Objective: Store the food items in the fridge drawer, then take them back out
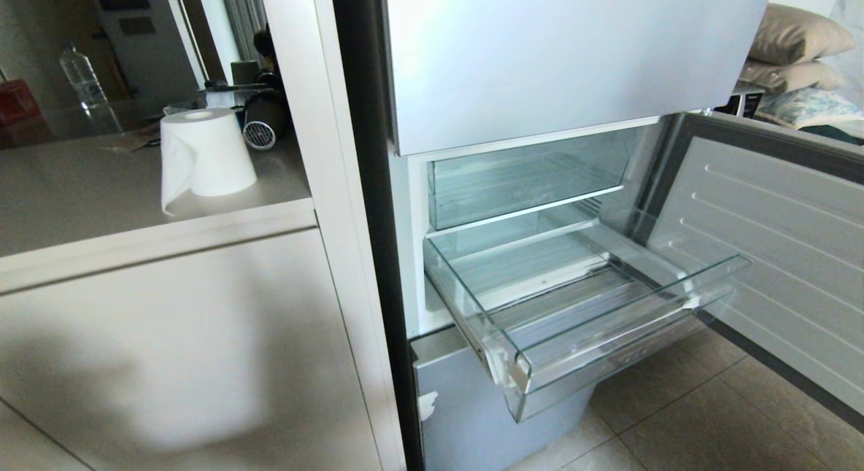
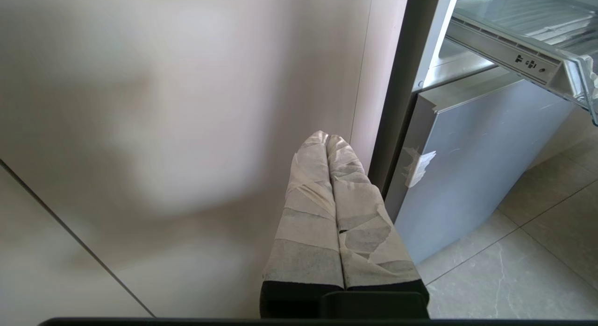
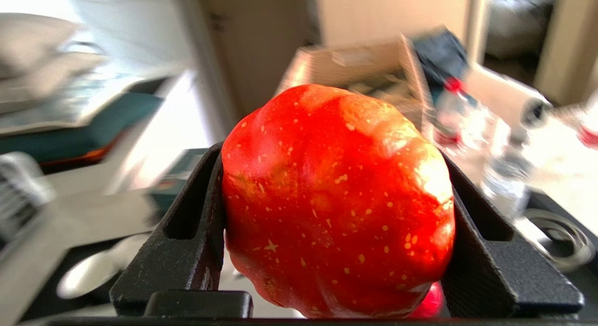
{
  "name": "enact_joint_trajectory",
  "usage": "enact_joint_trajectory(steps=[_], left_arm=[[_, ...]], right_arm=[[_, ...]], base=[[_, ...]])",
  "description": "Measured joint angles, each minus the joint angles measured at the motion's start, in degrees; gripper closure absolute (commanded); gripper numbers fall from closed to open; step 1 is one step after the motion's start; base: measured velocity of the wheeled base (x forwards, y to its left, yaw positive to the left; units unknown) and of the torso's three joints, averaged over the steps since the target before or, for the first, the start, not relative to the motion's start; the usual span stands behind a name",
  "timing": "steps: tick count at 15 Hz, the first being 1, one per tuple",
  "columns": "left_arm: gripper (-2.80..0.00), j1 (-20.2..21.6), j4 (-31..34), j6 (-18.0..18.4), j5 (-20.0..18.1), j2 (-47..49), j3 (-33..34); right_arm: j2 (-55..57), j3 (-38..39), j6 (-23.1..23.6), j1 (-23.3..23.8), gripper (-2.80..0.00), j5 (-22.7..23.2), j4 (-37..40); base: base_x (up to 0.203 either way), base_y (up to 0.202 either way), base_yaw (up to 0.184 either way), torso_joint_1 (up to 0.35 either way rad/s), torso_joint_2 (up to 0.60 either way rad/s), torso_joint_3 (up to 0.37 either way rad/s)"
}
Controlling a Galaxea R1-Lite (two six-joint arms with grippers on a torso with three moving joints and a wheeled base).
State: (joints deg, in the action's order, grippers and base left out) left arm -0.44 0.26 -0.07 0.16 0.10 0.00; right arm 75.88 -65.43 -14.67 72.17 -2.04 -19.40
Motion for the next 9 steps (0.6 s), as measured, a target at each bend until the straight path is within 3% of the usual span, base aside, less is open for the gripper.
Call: enact_joint_trajectory(steps=[3,9], left_arm=[[0.00,0.0,0.0,0.0,0.0,0.0,0.0],[0.00,0.0,0.0,0.0,0.0,0.0,0.0]], right_arm=[[7.5,-1.3,-2.2,6.6,0.00,5.1,-0.3],[25.9,-1.9,-3.1,11.2,0.00,9.8,-10.4]], base=[[0.000,0.000,0.000,0.000,0.00,0.000],[0.000,0.000,0.000,0.000,0.00,0.000]])
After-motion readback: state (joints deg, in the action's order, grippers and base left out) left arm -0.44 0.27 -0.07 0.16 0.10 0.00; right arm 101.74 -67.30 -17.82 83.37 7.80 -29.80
